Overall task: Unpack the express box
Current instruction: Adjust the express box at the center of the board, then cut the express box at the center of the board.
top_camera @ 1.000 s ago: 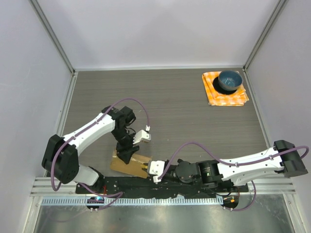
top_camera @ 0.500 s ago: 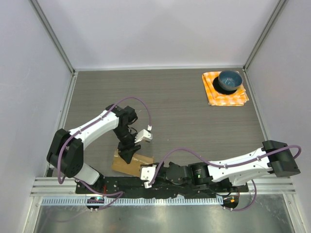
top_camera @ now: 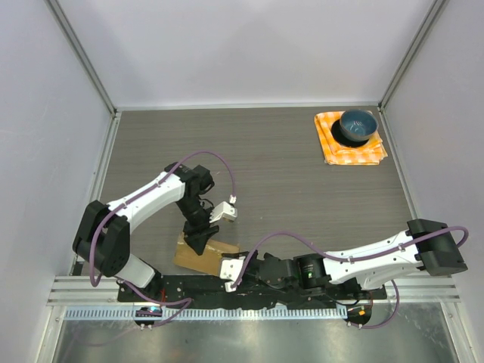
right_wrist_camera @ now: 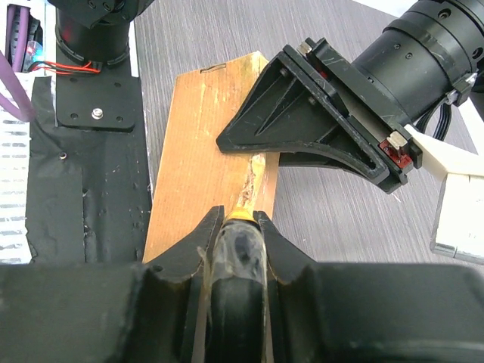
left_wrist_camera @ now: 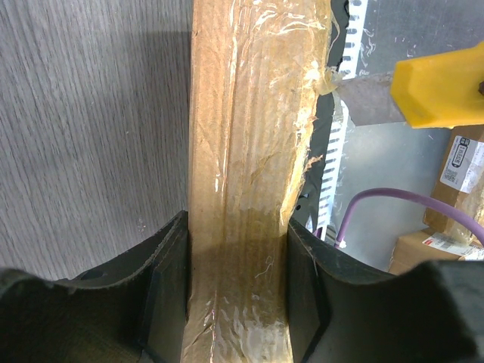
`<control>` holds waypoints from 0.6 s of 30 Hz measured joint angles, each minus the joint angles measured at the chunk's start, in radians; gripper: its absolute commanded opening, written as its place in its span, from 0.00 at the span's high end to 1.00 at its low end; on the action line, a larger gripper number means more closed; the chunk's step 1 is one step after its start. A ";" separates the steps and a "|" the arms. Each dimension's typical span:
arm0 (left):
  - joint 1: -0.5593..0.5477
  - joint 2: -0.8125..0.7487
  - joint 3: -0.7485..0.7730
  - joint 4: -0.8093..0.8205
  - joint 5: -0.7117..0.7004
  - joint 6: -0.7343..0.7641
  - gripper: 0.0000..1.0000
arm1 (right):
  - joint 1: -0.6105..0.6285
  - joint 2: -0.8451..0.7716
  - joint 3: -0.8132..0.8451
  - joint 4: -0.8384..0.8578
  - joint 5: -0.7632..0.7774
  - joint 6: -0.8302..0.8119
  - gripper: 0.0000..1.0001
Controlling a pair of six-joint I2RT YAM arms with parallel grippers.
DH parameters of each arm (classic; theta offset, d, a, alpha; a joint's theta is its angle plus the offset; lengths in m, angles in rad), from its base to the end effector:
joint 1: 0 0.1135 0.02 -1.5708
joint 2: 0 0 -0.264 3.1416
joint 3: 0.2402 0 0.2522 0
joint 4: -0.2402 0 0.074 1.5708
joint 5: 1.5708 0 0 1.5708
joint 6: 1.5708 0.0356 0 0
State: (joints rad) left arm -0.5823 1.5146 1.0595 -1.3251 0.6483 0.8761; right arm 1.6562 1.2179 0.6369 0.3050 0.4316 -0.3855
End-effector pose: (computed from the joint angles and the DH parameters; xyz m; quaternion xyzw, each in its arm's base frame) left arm 0.1805 -0.1446 0.2232 -0.6033 -0.7252 0.3279 0.0516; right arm -0.0081 0.2691 0.2480 -0.5968 0.5173 0.2121 0.5755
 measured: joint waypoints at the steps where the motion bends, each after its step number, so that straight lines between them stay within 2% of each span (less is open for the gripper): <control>1: 0.000 0.000 0.000 0.000 0.000 0.000 0.51 | 0.000 0.000 0.000 0.000 0.000 0.003 0.99; 18: 0.000 0.000 0.000 0.003 0.000 -0.004 0.52 | 0.014 0.003 -0.006 -0.058 0.064 0.039 0.99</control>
State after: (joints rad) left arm -0.5823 1.5146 1.0595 -1.3220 0.6483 0.8719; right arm 1.6703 1.2213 0.6304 0.2474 0.4957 -0.3462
